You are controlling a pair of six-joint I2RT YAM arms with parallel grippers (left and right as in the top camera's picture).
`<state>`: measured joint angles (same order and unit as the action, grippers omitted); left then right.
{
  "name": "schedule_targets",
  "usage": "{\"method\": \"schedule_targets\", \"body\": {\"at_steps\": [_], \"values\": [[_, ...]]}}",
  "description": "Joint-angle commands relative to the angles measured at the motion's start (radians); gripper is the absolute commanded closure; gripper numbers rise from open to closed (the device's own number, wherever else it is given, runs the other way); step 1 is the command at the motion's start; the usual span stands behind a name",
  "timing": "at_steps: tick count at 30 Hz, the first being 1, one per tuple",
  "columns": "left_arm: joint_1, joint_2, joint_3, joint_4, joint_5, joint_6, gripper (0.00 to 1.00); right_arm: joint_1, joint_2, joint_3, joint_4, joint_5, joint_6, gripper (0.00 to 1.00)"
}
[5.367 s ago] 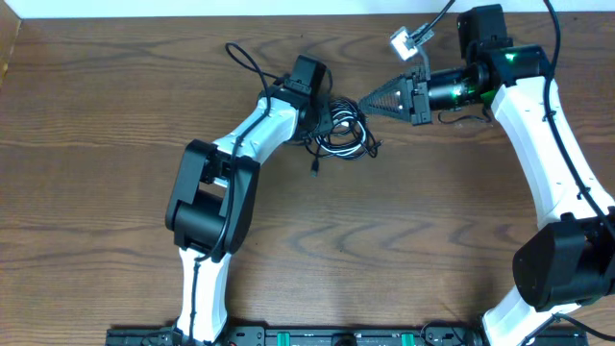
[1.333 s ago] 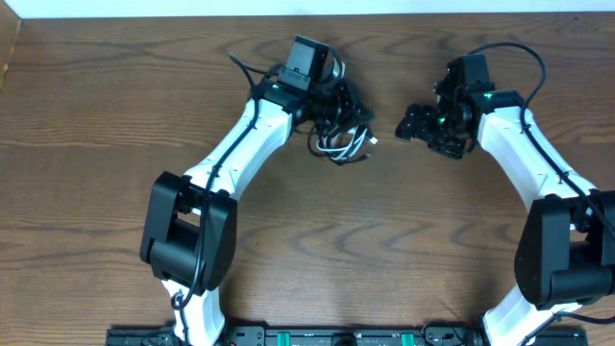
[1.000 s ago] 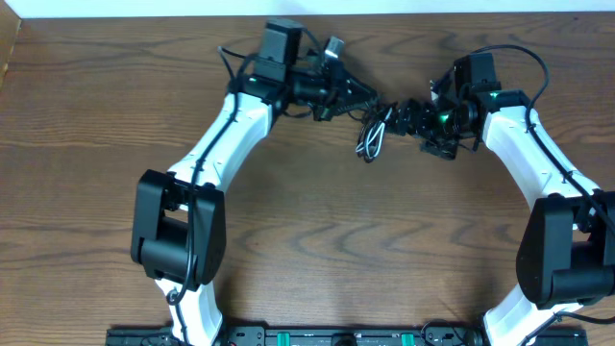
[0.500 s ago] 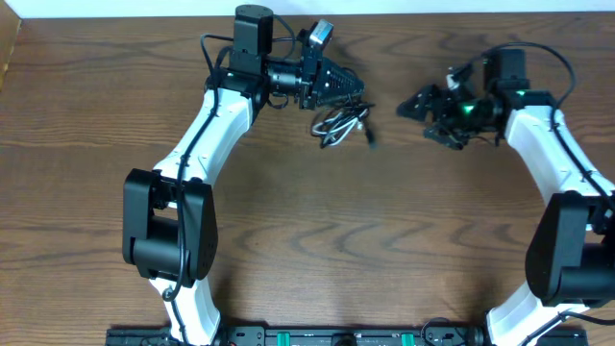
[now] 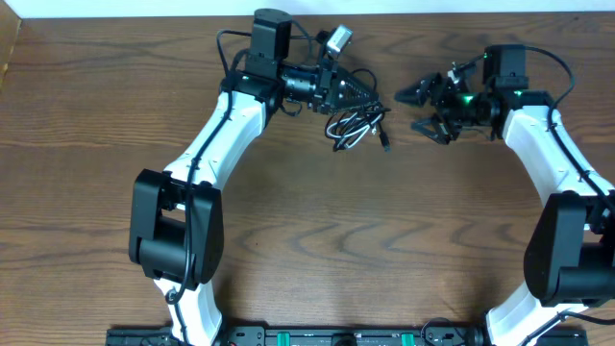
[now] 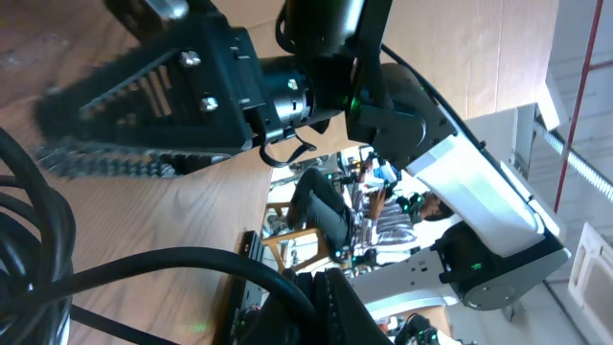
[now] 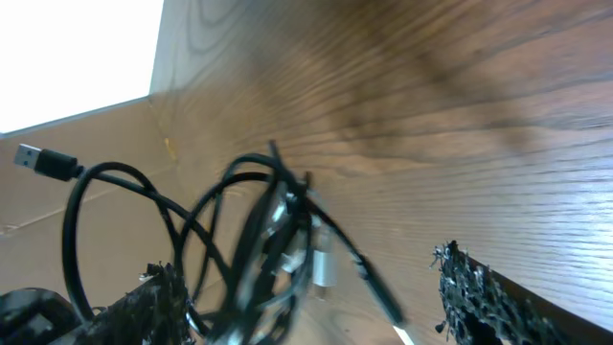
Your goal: Untangle cables
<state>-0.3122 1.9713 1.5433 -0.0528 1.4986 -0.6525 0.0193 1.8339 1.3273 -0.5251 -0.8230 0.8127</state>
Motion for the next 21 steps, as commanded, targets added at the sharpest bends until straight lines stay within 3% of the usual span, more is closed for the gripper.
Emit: {"method": "schedule_targets", "body": {"at_steps": [1, 7, 13, 21], "values": [[-0.016, -0.008, -0.013, 0.002, 0.038, 0.055, 0.93, 0.03, 0.001, -0.005, 0.026, -0.027, 0.071, 0.19], [-0.039, -0.008, -0.023, 0.002, 0.034, 0.055, 0.93, 0.075, 0.001, -0.005, 0.051, 0.008, 0.101, 0.23], [-0.046, -0.008, -0.023, 0.002, 0.034, 0.055, 0.92, 0.116, 0.001, -0.005, 0.051, 0.059, 0.108, 0.42], [-0.047, -0.008, -0.023, 0.002, 0.035, 0.085, 0.93, 0.13, 0.001, -0.005, 0.065, 0.053, 0.152, 0.36]]}}
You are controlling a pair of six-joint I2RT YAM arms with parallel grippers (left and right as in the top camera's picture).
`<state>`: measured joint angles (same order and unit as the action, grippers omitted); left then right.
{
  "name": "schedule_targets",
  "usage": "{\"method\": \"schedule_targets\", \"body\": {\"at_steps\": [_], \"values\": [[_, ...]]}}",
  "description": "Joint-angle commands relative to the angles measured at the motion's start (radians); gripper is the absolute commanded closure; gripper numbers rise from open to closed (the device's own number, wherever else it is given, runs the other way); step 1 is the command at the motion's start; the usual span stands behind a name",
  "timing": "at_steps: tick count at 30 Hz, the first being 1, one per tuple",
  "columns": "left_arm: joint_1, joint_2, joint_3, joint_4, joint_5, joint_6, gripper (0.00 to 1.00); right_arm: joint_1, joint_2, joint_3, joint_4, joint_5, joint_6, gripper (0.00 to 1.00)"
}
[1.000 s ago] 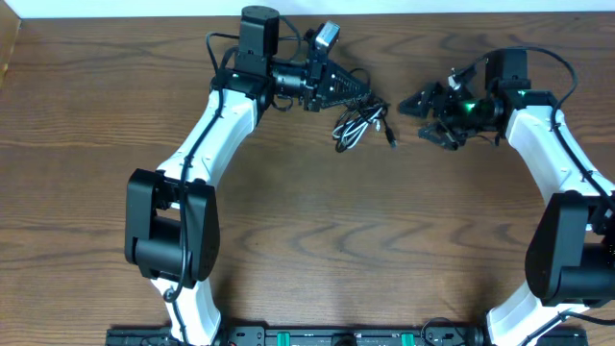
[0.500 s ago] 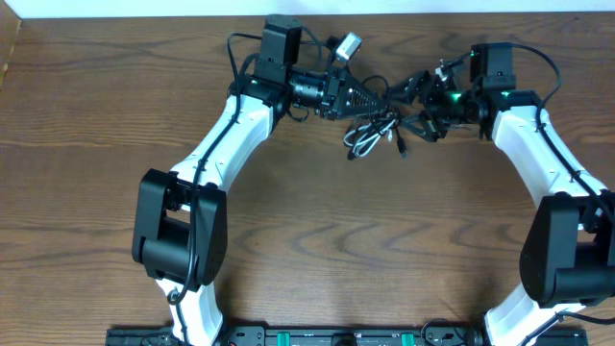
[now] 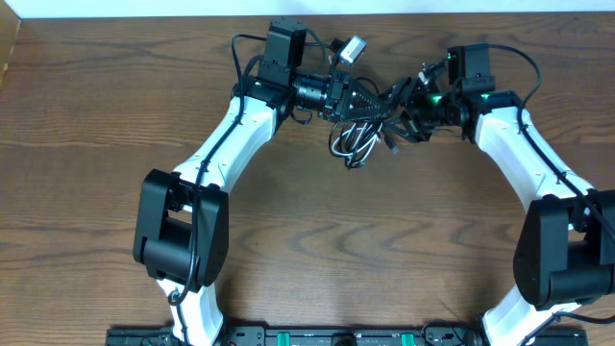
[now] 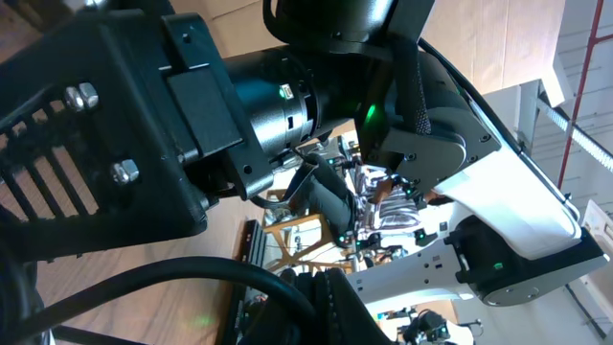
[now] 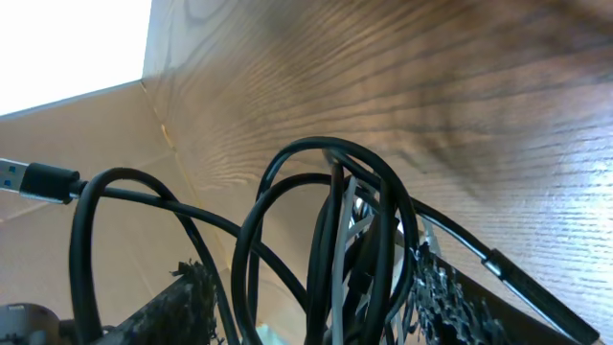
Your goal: Untangle cables
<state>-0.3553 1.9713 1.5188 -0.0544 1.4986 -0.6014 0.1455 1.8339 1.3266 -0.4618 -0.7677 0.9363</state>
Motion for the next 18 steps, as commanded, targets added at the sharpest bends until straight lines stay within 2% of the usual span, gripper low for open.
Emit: {"method": "schedule_targets", "body": {"at_steps": [1, 4, 14, 18], "values": [[-0.004, -0.008, 0.0, 0.003, 0.035, 0.039, 0.93, 0.004, 0.001, -0.004, 0.002, -0.002, 0.028, 0.36], [-0.004, -0.008, -0.008, 0.003, 0.035, 0.068, 0.93, 0.004, 0.001, -0.004, 0.001, -0.002, 0.029, 0.39], [-0.003, -0.008, -0.036, 0.004, 0.035, 0.123, 0.93, -0.02, 0.001, -0.004, -0.01, -0.066, 0.008, 0.38], [-0.003, -0.008, -0.036, 0.003, 0.035, 0.122, 0.92, -0.019, 0.001, -0.004, -0.067, -0.072, -0.018, 0.37]]}}
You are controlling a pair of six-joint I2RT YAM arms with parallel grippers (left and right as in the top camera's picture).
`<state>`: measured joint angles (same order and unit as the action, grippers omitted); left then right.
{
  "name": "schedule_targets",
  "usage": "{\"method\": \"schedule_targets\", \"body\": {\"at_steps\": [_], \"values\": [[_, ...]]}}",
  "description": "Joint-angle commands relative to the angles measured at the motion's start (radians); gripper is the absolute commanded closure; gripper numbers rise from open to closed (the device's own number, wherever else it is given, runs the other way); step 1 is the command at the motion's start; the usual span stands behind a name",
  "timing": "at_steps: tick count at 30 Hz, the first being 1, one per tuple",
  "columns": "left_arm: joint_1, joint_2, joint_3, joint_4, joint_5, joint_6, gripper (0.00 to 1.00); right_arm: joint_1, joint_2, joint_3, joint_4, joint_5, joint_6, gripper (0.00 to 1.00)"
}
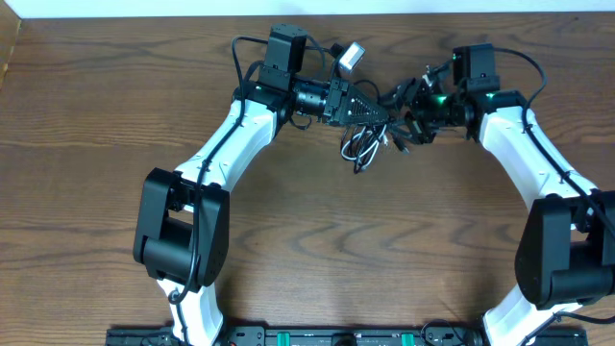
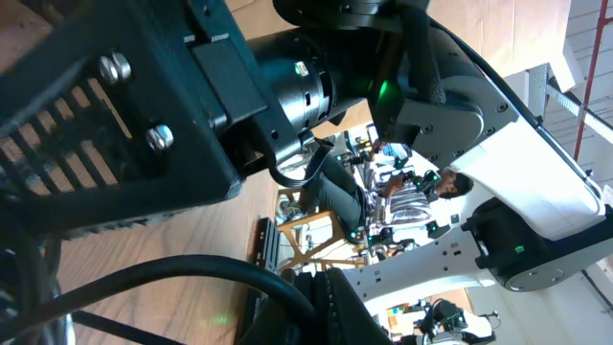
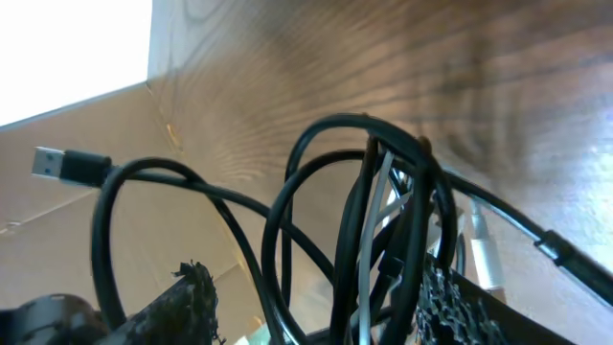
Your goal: Untangle cables
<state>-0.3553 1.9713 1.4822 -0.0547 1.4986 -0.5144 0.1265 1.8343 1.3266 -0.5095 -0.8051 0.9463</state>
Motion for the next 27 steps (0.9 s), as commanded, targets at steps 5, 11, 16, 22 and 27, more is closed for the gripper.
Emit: {"method": "schedule_targets", "body": {"at_steps": [5, 11, 16, 22, 27], "values": [[-0.004, -0.007, 0.0, 0.004, 0.034, 0.035, 0.93, 0.014, 0.001, -0.006, -0.053, -0.005, -0.027, 0.46], [-0.005, -0.007, 0.0, 0.003, 0.01, 0.035, 0.92, 0.042, 0.001, -0.006, -0.051, 0.014, -0.026, 0.51], [-0.008, -0.007, 0.0, -0.01, 0.008, 0.035, 0.93, 0.048, 0.001, -0.006, -0.053, 0.123, -0.027, 0.83], [-0.011, -0.007, -0.001, -0.038, 0.008, 0.035, 0.93, 0.042, 0.001, -0.006, -0.071, 0.364, -0.065, 0.99], [-0.01, -0.007, -0.001, -0.043, -0.003, 0.035, 0.93, 0.039, 0.001, -0.006, -0.115, 0.544, -0.137, 0.99]]}}
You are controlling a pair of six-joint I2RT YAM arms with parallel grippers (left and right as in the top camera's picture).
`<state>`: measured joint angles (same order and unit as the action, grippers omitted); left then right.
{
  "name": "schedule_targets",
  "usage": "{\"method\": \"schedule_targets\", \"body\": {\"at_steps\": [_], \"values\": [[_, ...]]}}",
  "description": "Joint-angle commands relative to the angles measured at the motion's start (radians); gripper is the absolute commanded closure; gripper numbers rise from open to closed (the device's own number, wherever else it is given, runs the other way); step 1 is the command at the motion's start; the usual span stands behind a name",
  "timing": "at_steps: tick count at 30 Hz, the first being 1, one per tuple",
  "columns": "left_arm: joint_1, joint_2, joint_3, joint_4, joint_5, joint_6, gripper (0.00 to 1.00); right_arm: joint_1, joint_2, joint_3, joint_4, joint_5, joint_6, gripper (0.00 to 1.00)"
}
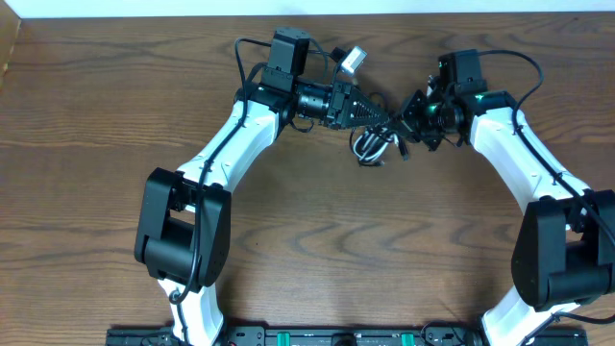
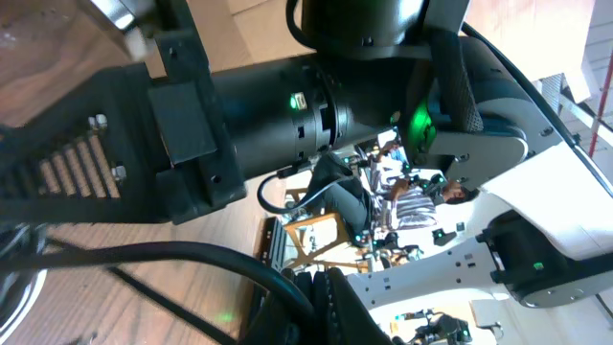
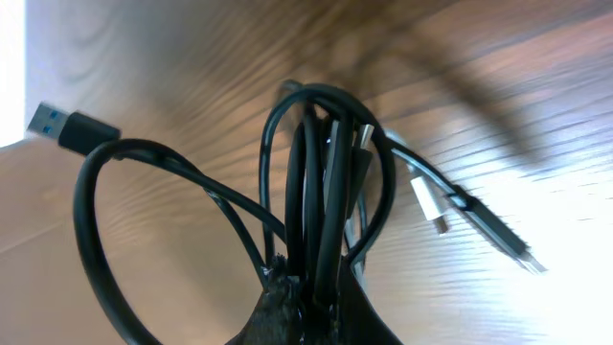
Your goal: Untangle cables
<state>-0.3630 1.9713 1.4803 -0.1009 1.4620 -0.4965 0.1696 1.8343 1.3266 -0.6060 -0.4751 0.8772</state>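
Observation:
A tangle of black and grey cables (image 1: 375, 144) hangs between the two arms near the table's far edge. In the right wrist view the cable bundle (image 3: 326, 192) runs as several black loops down into my right gripper (image 3: 321, 292), whose fingers are shut on it; a USB plug (image 3: 62, 125) sticks out at the left and a white connector (image 3: 426, 206) at the right. My left gripper (image 1: 382, 117) meets the tangle from the left. In the left wrist view it (image 2: 321, 307) is shut on a thick black cable (image 2: 182, 254).
The wooden table (image 1: 317, 250) stretches toward the front. Its far edge meets a white wall just behind both arms. The right arm's black wrist housing (image 2: 278, 105) fills much of the left wrist view, very close.
My right gripper was open around the loops; it is now shut on the bundle. The tangle sits slightly further right and looks more compact in the overhead view. The left gripper still holds its cable.
At first my right gripper stood open and apart from the tangle held by my left gripper. Then both arms were together, the right fingers open on either side of the loops. They stayed so, and now the right gripper is shut on the bundle.

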Motion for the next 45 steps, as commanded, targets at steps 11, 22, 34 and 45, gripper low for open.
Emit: {"method": "schedule_targets", "body": {"at_steps": [11, 22, 34, 45], "values": [[0.043, -0.008, 0.001, -0.177, -0.162, 0.018, 0.92, -0.044, 0.001, -0.007, -0.099, 0.486, -0.128, 0.99], [0.128, -0.016, 0.001, -0.239, -0.161, 0.017, 0.93, -0.06, 0.001, -0.026, -0.115, 0.595, -0.127, 0.99], [0.211, -0.201, 0.001, -0.26, -0.272, 0.018, 0.93, -0.062, 0.001, -0.069, -0.078, 0.634, -0.127, 0.99], [0.287, -0.359, 0.001, -0.333, -0.492, 0.018, 0.93, -0.074, 0.001, -0.069, -0.078, 0.659, -0.132, 0.99]]}}
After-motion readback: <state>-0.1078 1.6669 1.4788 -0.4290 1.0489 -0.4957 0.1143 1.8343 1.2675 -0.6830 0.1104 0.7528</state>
